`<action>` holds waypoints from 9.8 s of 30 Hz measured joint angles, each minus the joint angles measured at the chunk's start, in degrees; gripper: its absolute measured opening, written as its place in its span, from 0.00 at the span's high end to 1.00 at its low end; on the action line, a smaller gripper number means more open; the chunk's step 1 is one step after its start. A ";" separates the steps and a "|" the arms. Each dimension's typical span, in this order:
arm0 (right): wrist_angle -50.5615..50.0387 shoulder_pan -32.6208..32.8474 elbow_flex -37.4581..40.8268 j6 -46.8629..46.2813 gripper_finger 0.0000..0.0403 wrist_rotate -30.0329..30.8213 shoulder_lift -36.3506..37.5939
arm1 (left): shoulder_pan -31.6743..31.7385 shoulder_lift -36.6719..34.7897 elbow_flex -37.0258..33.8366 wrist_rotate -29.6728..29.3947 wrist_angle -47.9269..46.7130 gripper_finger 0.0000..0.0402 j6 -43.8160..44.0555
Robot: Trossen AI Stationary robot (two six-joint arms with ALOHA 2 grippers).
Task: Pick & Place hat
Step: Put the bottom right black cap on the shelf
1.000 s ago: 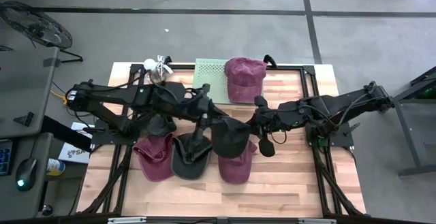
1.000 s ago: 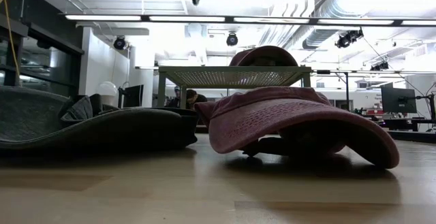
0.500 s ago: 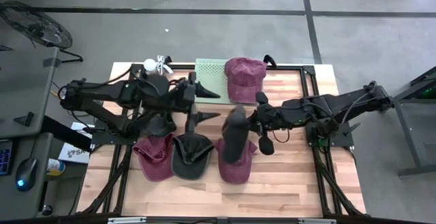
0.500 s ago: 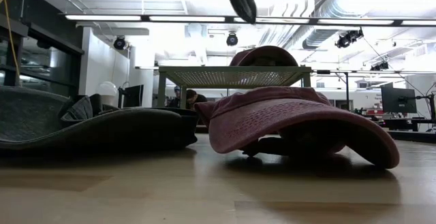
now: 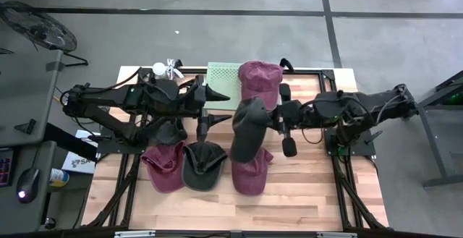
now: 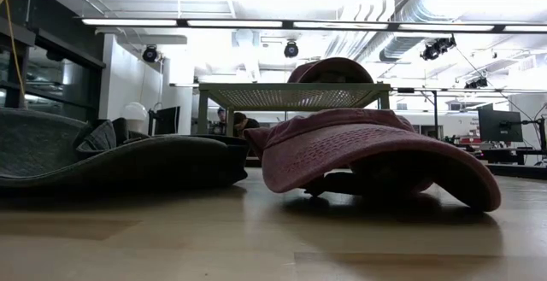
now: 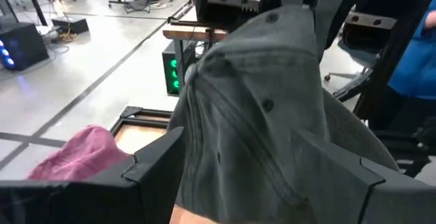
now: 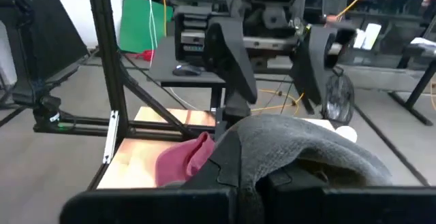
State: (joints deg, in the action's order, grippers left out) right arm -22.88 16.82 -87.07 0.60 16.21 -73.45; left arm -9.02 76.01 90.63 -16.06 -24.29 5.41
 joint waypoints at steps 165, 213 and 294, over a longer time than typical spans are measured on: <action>-39.09 4.66 -12.34 -18.60 0.72 7.82 -1.03 | 8.70 8.46 11.99 23.09 -18.36 0.89 17.86; -39.00 4.15 -12.34 -17.07 0.72 18.25 -1.11 | 30.03 13.75 22.18 41.33 -37.12 0.89 -10.14; -39.00 -2.95 -12.34 -18.14 0.72 17.90 -5.40 | 39.80 19.78 22.16 37.43 -30.35 0.89 -31.47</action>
State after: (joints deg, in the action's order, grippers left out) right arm -61.89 13.87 -99.42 -17.54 34.11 -78.85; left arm 30.79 95.79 112.79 21.37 -54.63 -26.06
